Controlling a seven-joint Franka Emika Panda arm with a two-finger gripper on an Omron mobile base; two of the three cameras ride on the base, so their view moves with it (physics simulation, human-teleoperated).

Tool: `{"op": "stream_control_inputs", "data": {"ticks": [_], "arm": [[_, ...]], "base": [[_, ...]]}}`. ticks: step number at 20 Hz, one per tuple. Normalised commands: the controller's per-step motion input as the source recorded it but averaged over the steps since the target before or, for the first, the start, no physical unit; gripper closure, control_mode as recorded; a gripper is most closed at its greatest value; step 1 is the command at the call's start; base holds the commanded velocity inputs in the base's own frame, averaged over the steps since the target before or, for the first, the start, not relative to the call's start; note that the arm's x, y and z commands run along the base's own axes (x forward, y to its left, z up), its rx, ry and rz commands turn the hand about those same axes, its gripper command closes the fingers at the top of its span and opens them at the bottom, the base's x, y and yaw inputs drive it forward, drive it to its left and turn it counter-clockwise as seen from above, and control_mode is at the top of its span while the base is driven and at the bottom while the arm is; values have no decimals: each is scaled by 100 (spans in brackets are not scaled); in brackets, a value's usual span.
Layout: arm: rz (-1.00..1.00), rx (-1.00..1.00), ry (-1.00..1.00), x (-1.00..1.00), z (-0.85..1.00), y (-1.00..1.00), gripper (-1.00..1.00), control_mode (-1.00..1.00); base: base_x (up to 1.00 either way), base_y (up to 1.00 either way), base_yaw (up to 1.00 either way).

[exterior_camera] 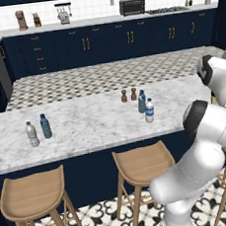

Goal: Move the plastic bottles in the middle to the plastics group, and the glass bottles in the middle to the glass group.

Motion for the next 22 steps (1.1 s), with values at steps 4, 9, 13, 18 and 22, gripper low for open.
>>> {"op": "stream_control_inputs", "data": {"ticks": [4,9,13,18,22], "arm": [[-3,0,0,44,0,-45,100,-100],[-1,0,0,47,-1,-46,100,-100],[0,0,0,36,-20,-37,100,-100],[0,7,2,25,-24,-40,100,-100],[0,5,6,18,-32,-18,100,-100]], "base": [[0,0,0],[0,0,0],[0,0,0],[0,0,0],[0,0,0]]}}
